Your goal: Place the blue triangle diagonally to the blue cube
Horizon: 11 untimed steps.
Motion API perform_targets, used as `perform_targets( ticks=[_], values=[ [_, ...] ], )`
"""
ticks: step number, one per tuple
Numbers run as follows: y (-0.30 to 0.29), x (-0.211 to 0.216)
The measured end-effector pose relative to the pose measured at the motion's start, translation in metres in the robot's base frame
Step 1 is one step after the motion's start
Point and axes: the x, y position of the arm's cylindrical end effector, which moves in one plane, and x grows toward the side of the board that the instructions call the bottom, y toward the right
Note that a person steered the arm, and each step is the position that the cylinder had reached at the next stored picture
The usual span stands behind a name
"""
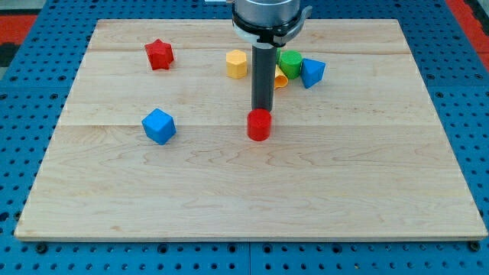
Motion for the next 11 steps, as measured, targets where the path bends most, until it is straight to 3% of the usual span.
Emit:
perform_targets(
  ticks=[1, 3, 4, 5, 6, 7, 10, 11],
  values=[
    [0.054, 0.010],
    [-0.062, 0.023],
    [-0.007, 0.011],
    [0.095, -0.020],
    [0.107, -0.074],
    [0.104, -0.105],
    [0.002, -0.075],
    [0.032, -0.074]
  ],
)
